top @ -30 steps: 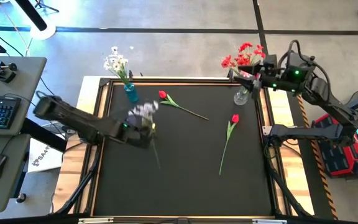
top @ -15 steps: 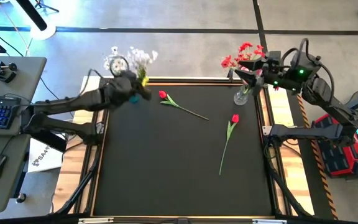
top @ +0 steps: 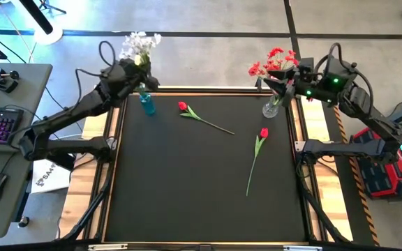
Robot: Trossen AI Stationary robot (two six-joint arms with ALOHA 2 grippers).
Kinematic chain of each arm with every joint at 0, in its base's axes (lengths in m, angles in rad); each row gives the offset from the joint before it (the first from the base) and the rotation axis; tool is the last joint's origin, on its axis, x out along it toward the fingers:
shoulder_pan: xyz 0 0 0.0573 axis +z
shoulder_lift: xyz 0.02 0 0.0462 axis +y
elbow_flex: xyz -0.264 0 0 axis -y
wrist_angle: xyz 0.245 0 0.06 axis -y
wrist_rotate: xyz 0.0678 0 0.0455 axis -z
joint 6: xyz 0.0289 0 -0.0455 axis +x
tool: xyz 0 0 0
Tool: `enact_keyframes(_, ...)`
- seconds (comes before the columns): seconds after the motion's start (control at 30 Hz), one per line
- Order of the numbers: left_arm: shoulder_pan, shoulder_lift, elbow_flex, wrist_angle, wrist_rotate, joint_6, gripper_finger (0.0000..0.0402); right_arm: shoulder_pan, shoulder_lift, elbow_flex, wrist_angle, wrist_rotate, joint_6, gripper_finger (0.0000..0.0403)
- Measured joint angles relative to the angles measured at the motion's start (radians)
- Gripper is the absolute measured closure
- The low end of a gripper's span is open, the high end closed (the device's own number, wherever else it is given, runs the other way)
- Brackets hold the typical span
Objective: Sort flowers into vase by color
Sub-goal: Put the white flowers into the blue vase
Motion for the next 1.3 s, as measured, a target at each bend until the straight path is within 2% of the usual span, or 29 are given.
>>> enact_keyframes(0.3, 0.042, -0.047, 0.000, -0.132, -0.034, 0.008, 0.0396, 0.000, 0.000, 0.000, -0.008, 0.005, 0.021, 0.0194)
enact_keyframes(0.47, 0.041, -0.049, -0.022, -0.126, -0.039, 0.004, 0.0397, 0.000, 0.000, 0.000, -0.009, 0.010, 0.024, 0.0194)
enact_keyframes(0.8, 0.041, -0.048, -0.148, -0.070, -0.075, -0.086, 0.0397, 0.000, 0.000, 0.000, -0.011, 0.010, 0.045, 0.0194)
enact_keyframes(1.13, 0.041, -0.045, -0.217, -0.065, -0.112, -0.153, 0.0365, 0.000, 0.000, 0.000, -0.011, 0.009, 0.050, 0.0194)
enact_keyframes(1.3, 0.041, -0.046, -0.233, -0.060, -0.141, -0.185, 0.0337, 0.000, 0.000, 0.000, -0.011, 0.009, 0.053, 0.0194)
